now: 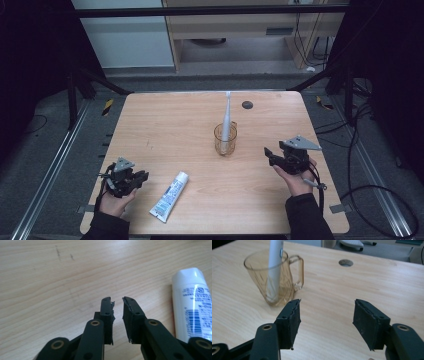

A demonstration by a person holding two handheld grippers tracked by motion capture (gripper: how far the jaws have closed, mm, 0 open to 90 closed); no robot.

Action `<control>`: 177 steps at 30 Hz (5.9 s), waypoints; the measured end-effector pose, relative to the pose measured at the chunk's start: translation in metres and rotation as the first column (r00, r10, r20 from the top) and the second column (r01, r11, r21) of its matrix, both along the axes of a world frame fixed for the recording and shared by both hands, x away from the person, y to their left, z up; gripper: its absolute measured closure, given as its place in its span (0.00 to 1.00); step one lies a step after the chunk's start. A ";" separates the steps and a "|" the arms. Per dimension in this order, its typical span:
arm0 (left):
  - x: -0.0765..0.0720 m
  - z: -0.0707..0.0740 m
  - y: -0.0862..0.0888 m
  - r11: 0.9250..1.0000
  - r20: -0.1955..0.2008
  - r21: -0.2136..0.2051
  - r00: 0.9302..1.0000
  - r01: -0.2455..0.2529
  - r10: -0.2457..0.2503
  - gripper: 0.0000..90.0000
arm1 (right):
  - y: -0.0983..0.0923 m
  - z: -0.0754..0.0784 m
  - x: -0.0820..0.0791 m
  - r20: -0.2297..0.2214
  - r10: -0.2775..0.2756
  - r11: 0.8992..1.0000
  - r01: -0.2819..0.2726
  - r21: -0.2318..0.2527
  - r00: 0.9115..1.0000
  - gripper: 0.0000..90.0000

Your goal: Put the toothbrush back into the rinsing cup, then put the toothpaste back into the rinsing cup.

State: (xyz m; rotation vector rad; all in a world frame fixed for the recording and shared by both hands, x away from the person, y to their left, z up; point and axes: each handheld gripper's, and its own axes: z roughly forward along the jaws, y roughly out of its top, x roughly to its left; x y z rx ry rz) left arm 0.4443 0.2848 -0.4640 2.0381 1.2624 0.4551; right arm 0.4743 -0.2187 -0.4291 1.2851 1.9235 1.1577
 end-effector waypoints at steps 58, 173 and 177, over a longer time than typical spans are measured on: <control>-0.044 -0.013 -0.062 0.924 -0.168 0.080 0.919 0.374 -0.358 1.00 | -0.029 -0.044 -0.029 -0.105 -0.002 0.998 -0.005 -0.068 0.994 0.34; 0.014 -0.005 -0.066 0.959 -0.109 0.107 0.962 0.261 -0.250 1.00 | -0.038 -0.044 -0.026 -0.099 -0.032 0.997 0.025 -0.070 0.995 0.33; 0.010 -0.006 -0.067 0.954 -0.116 0.111 0.957 0.280 -0.267 1.00 | -0.038 -0.044 -0.026 -0.099 -0.031 0.997 0.024 -0.070 0.995 0.33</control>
